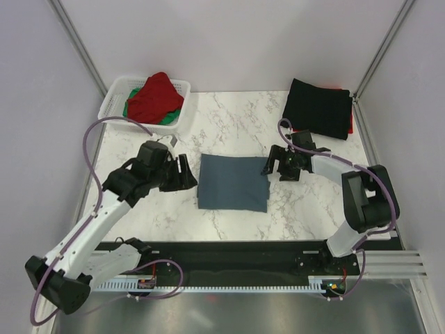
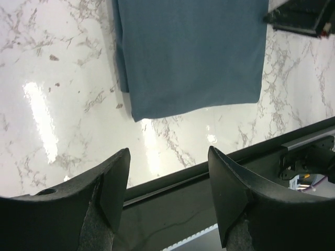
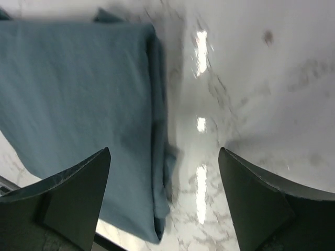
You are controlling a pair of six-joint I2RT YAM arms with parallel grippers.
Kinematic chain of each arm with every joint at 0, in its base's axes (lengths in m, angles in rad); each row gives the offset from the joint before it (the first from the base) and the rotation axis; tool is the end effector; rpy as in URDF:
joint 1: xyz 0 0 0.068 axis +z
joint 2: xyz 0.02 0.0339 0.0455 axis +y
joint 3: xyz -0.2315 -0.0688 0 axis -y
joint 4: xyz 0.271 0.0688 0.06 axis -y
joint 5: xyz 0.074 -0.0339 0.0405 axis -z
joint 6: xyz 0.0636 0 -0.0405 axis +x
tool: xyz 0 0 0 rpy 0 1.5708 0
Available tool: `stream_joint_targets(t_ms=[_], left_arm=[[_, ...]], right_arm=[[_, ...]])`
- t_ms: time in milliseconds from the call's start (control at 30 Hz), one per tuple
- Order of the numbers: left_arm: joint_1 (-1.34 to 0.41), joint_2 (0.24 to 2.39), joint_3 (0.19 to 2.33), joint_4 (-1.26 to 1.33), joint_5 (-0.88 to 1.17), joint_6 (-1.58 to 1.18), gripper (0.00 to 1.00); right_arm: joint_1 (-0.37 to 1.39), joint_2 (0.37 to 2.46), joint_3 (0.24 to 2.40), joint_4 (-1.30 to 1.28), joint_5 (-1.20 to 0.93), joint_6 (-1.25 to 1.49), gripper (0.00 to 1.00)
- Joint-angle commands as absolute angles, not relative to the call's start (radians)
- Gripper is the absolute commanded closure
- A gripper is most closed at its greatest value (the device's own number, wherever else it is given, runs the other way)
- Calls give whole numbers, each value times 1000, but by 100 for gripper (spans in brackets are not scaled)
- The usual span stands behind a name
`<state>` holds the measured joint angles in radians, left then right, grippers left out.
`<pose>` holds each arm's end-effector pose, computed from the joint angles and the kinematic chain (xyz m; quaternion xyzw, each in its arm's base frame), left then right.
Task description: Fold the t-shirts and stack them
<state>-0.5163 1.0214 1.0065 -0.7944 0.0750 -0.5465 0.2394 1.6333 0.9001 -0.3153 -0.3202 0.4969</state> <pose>0.2288 -0.1354 0.2674 -0.0001 0.9278 -0.2182 0.3025 0.3285 0.1008 0.0913 0.0816 0.9511 0.2354 0.1824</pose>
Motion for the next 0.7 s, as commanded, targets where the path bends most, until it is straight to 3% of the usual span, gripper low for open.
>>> stream_joint_targets(t_ms=[0, 233, 333, 533, 600, 633, 667], left_arm=[[-512, 919, 979, -905, 40, -486, 32], [-508, 818, 942, -930, 18, -482, 32], [-508, 795, 933, -904, 17, -480, 32], [-509, 762, 927, -890, 14, -485, 32], [-509, 750, 920, -882, 21, -482, 32], [-509, 733, 919, -873, 18, -485, 32], [-509, 720, 911, -864, 17, -492, 32]], right_arm=[[236, 1735, 957, -192, -402, 465, 9], [262, 1910, 922, -38, -521, 532, 18], [287, 1970, 914, 21, -600, 540, 29], [293, 1996, 821, 244, -764, 621, 61], [293, 1988, 810, 290, -801, 640, 82], [295, 1982, 802, 313, -834, 658, 98], [295, 1964, 801, 333, -844, 670, 100]])
